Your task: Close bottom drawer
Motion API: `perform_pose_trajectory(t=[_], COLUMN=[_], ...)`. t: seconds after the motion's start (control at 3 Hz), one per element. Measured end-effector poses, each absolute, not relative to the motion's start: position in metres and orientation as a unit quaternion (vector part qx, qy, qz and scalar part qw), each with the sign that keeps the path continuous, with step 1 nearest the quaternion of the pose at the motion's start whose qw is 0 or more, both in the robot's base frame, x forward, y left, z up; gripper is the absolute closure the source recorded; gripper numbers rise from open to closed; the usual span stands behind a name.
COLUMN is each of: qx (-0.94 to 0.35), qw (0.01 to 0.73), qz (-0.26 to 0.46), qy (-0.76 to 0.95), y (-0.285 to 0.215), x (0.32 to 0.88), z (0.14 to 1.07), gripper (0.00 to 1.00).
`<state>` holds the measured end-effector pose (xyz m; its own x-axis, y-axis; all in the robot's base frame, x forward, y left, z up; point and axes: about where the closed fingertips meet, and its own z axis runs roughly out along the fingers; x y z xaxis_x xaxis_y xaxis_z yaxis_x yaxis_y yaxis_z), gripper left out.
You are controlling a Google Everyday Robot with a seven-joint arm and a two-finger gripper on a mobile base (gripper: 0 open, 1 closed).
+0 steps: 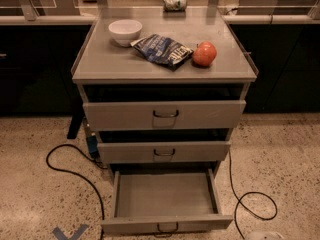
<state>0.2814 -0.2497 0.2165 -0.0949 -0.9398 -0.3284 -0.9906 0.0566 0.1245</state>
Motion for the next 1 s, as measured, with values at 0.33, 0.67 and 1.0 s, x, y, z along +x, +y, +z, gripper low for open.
perform_pose_trajectory(t=[0.33, 0.67, 1.0], qx=[-0.672, -0.679, -0.677], qw=[0.087, 0.114, 0.132], qz=[0.16, 0.149, 0.141], qy=[0.718, 0.709, 0.71], y=[-0.255, -0.252, -0.247], x=[0.304, 0.362, 0.407], z=[0.201, 0.188, 0.185], gripper=[0.0, 0.0, 0.0])
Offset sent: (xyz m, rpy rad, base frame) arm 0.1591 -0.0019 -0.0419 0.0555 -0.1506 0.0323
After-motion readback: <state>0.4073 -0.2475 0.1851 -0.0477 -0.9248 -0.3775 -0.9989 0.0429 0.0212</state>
